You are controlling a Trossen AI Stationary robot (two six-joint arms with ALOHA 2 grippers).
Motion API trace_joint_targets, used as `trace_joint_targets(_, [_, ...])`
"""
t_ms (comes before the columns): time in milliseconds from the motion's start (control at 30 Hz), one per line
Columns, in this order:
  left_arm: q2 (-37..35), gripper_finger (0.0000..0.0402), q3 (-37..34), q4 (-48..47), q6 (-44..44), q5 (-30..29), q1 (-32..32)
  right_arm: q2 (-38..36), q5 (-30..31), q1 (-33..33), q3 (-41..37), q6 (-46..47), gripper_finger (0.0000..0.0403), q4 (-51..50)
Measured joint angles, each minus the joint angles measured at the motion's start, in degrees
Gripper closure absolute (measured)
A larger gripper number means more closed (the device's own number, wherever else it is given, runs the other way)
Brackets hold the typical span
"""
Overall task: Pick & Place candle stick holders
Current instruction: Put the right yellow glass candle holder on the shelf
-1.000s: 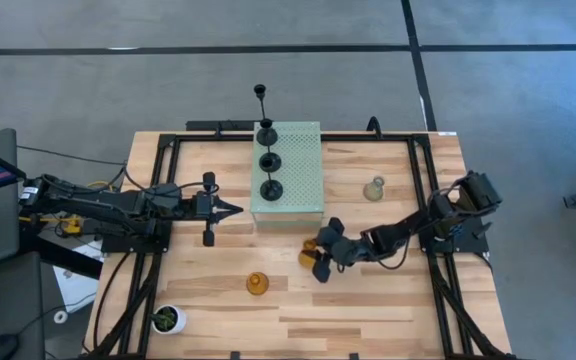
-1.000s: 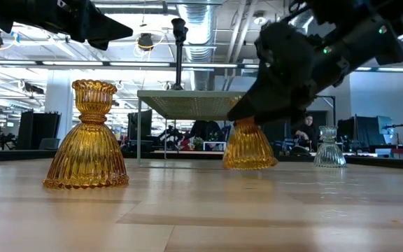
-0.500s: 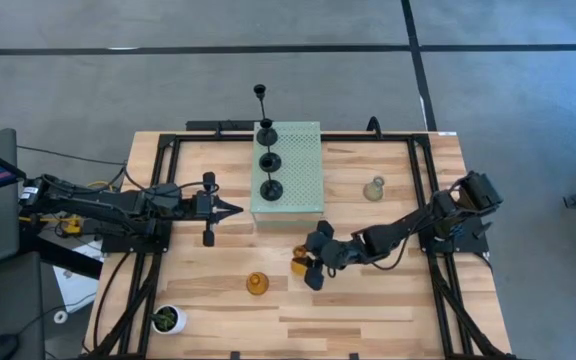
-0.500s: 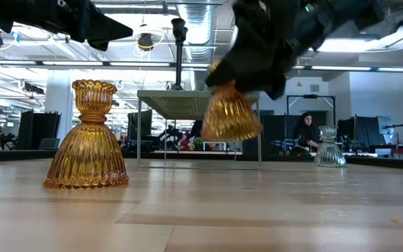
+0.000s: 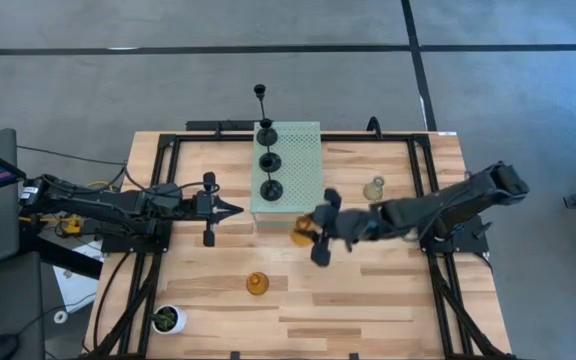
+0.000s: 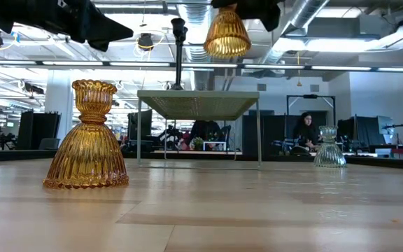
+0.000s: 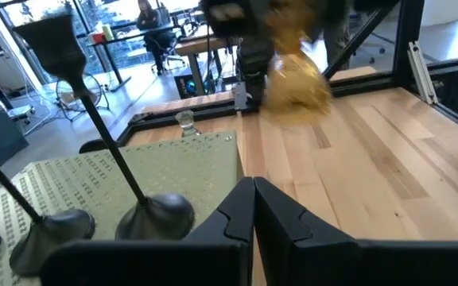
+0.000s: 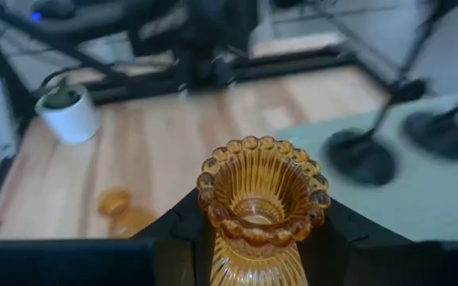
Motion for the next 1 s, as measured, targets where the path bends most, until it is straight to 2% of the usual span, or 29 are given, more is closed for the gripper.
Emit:
trace_joint_targets(167, [0.0,0.0393,0.0,-0.1,0.0,0.0,0.0,-4.0,-0.4,-6.2,0.0,-5.4,0.0277,-0.5])
trace_joint_targets(400, [0.0,0.0392,0.0,0.0,0.0,0.0,0.0,-4.8,-7.0,-18.3,0.0,-9.8,0.028,0.4])
trace_joint_targets(667, [0.0,0.0392,0.0,0.0,0.0,0.0,0.0,-0.8,-18.4,-31.0,0.0,-11.7,0.0278,7.2])
trace_joint_targets(1000, [0.0,0.0392,0.0,0.0,0.0,0.0,0.0,6.4,-25.3,-40.9,0.0,-11.9,0.0278,13.8])
